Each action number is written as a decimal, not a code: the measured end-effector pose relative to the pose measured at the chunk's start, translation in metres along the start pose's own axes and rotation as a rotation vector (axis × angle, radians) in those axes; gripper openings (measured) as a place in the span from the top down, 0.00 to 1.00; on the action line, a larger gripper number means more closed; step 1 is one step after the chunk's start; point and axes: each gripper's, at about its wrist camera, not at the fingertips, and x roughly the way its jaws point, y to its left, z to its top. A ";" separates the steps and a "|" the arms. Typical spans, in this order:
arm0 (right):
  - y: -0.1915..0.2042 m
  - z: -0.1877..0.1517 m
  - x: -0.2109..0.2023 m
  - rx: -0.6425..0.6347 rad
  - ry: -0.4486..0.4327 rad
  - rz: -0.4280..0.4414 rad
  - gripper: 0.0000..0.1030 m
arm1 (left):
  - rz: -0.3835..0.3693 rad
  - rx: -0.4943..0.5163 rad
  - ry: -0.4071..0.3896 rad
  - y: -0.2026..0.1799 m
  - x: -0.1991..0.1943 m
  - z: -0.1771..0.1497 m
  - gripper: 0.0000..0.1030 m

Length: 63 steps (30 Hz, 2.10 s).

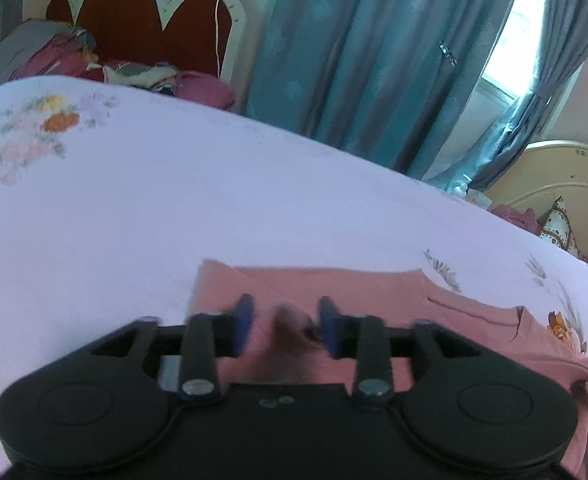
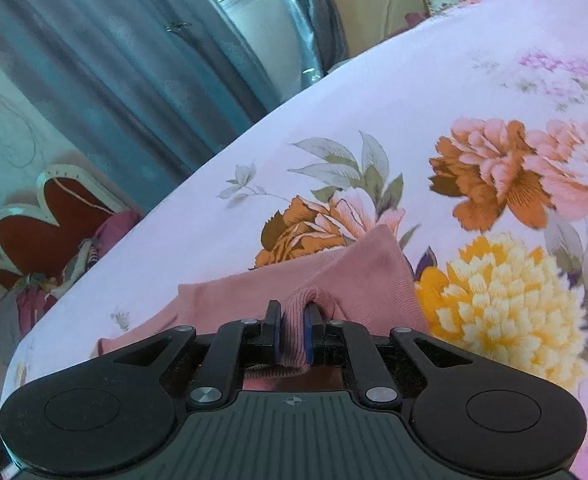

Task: Fold small clothes

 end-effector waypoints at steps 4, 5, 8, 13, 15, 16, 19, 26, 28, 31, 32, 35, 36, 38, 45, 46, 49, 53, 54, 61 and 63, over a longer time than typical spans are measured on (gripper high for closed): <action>0.005 0.008 -0.008 -0.087 -0.075 -0.011 0.21 | -0.018 0.055 -0.067 0.012 -0.015 0.007 0.35; 0.005 0.010 -0.008 -0.117 -0.068 0.000 0.21 | -0.035 0.076 -0.063 0.012 -0.016 0.008 0.35; 0.008 0.010 -0.002 -0.202 -0.042 0.017 0.21 | -0.078 0.139 -0.028 0.010 -0.011 0.007 0.35; 0.017 0.003 0.016 -0.335 0.021 0.023 0.43 | -0.081 0.195 0.056 -0.003 0.021 0.002 0.36; 0.017 0.002 0.021 -0.359 0.029 0.024 0.43 | -0.075 0.199 0.069 -0.006 0.032 0.001 0.38; 0.017 0.002 0.023 -0.366 0.032 0.030 0.42 | -0.071 0.204 0.073 -0.006 0.036 0.000 0.39; 0.017 0.002 0.029 -0.407 0.054 0.046 0.42 | -0.071 0.233 0.103 -0.007 0.048 -0.001 0.44; 0.017 -0.003 0.045 -0.489 0.104 0.062 0.69 | -0.101 0.293 0.117 -0.008 0.051 -0.007 0.60; 0.020 -0.002 0.047 -0.521 0.106 0.064 0.69 | -0.118 0.300 0.122 -0.008 0.052 -0.006 0.69; 0.025 -0.003 0.054 -0.571 0.126 0.066 0.69 | -0.136 0.308 0.114 -0.009 0.051 -0.005 0.85; 0.027 -0.004 0.055 -0.586 0.134 0.067 0.72 | -0.136 0.313 0.103 -0.010 0.049 -0.006 0.88; 0.029 -0.005 0.048 -0.584 0.145 0.112 0.92 | -0.134 0.323 0.051 -0.012 0.040 -0.008 0.90; 0.029 -0.005 0.044 -0.583 0.129 0.117 0.92 | -0.132 0.308 0.020 -0.011 0.035 -0.007 0.90; 0.027 -0.001 0.032 -0.543 0.070 0.133 0.92 | -0.123 0.263 -0.045 -0.007 0.022 -0.002 0.90; 0.030 0.013 0.015 -0.430 -0.137 0.087 0.92 | -0.061 0.202 -0.166 -0.011 0.014 0.011 0.91; 0.031 0.015 0.016 -0.414 -0.150 0.081 0.92 | -0.053 0.196 -0.168 -0.012 0.017 0.012 0.91; 0.033 0.015 0.030 -0.397 -0.146 0.045 0.92 | -0.012 0.209 -0.159 -0.017 0.030 0.006 0.91; 0.028 0.008 0.062 -0.403 -0.064 -0.040 0.92 | 0.076 0.253 -0.119 -0.013 0.048 -0.008 0.91; 0.025 0.005 0.069 -0.408 -0.049 -0.062 0.92 | 0.098 0.282 -0.105 -0.015 0.052 -0.013 0.91; 0.017 0.005 0.059 -0.385 -0.087 -0.066 0.59 | 0.162 0.386 -0.093 -0.027 0.052 -0.020 0.74; 0.020 0.005 0.045 -0.389 -0.121 -0.042 0.41 | 0.161 0.376 -0.105 -0.023 0.044 -0.019 0.43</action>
